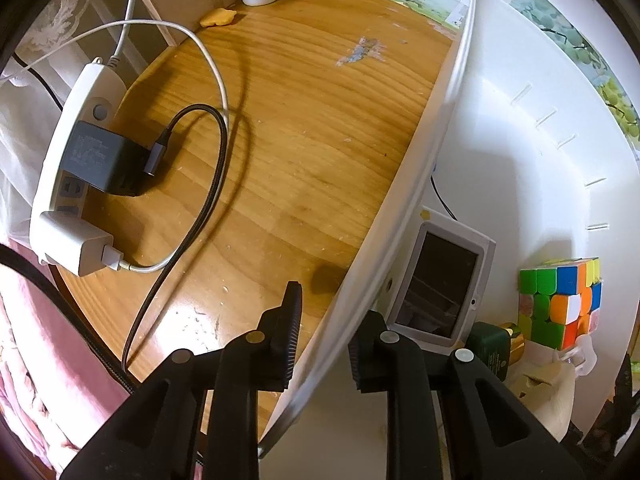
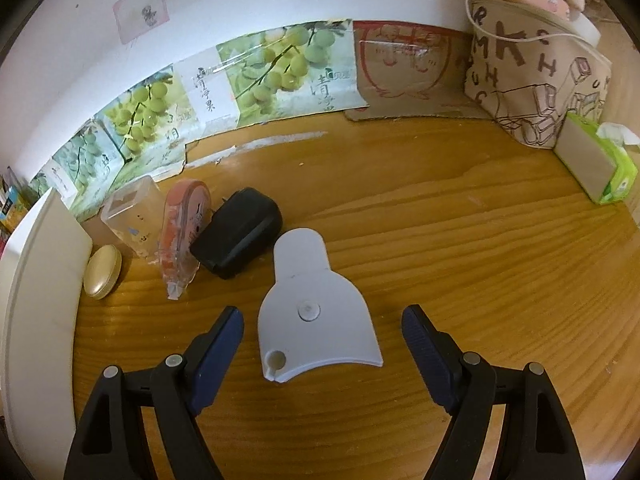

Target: Organize rigid objects

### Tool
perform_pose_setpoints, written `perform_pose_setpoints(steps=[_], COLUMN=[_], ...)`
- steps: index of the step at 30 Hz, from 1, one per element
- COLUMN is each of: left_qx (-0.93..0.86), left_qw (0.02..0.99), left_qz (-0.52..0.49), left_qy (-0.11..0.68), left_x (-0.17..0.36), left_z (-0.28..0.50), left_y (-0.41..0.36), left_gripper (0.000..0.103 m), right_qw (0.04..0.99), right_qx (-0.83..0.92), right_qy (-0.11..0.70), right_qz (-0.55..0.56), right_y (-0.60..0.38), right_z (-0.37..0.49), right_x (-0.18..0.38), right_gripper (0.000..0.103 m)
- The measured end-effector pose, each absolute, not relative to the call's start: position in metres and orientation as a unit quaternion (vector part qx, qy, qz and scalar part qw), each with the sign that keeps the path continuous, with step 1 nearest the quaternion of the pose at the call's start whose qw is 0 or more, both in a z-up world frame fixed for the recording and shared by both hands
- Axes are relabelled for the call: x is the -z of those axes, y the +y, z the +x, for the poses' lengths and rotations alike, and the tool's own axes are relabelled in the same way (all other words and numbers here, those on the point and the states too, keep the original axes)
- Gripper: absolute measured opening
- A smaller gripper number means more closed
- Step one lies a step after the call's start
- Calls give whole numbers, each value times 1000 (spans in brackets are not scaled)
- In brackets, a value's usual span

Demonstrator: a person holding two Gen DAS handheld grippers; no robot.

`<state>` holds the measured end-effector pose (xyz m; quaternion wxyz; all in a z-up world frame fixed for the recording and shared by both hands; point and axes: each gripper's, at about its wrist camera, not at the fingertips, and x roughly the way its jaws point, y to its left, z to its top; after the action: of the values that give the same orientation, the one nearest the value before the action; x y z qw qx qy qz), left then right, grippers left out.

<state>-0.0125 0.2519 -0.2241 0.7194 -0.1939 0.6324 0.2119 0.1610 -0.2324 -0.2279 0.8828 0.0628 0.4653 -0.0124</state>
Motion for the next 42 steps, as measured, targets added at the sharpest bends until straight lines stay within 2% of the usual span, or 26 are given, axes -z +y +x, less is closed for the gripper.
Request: perform_pose_setpoints(steps=[3,8,19,41,42], left_qx=[-212,-211,-208,-131,-127], left_qw=[719,719,714,734,735], left_qz=[-194,-192,-184,-159,-158], left_qy=[633,634,642,648,648], left_x=[225,224,225,228,227], left_z=[-12,-10,-4,7,7], left_y=[253,252,251,254,254], left_gripper=[22,22,22,10,10], right_qw=[881,883,880,894,895], right_qx=[8,5,-1,-9,-13], right_qy=[469,466,471,443,439], right_qz=[57,51,59,70,72], right_y=[-230,-228,-226,-194,-192], right_z=[164,165,156,101,98], right_x=[229,228,226,192,189], right_gripper=[73,57,57,55,36])
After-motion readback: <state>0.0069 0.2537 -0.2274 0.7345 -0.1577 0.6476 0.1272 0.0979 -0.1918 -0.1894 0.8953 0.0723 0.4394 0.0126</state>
